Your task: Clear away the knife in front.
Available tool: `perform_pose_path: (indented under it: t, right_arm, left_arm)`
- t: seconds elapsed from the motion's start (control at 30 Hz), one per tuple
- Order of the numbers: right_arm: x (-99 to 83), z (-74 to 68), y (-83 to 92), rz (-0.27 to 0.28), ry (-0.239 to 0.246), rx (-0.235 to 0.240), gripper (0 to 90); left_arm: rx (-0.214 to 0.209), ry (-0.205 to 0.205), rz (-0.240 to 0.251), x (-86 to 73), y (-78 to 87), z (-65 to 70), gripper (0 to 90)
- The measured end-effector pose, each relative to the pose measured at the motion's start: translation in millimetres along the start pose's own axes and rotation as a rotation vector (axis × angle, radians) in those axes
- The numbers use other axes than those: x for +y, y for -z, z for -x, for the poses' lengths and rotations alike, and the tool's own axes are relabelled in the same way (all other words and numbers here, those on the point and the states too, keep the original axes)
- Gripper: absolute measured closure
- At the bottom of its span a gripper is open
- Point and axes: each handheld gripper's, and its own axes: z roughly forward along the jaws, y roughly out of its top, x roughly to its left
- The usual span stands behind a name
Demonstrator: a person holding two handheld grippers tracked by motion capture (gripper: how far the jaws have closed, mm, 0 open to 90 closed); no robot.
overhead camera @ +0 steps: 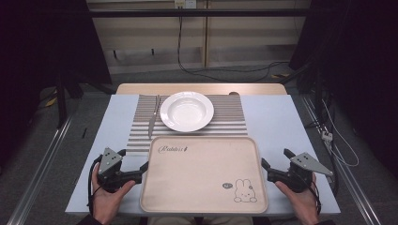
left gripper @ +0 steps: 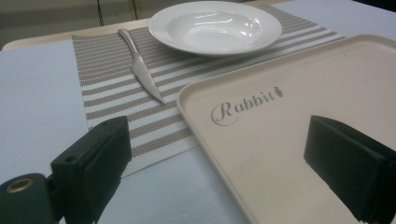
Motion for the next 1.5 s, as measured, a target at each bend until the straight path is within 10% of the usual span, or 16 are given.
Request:
perform_pose_path:
  t: [0.6,1.5]
  right_arm:
    - [-0.2,2.8,-0.8,-0.025,-0.029,0.033,7.3]
    - [0.8,-1.6,-1.4,-0.03,-0.023,0.04,6.6]
  left_arm:
    - [-0.008,0.007,-0.011,11.7,-5.3,-7.3,7.5]
    - [-0.004,0.007,-0.098,54.9,-56.1,-39.1,6.3]
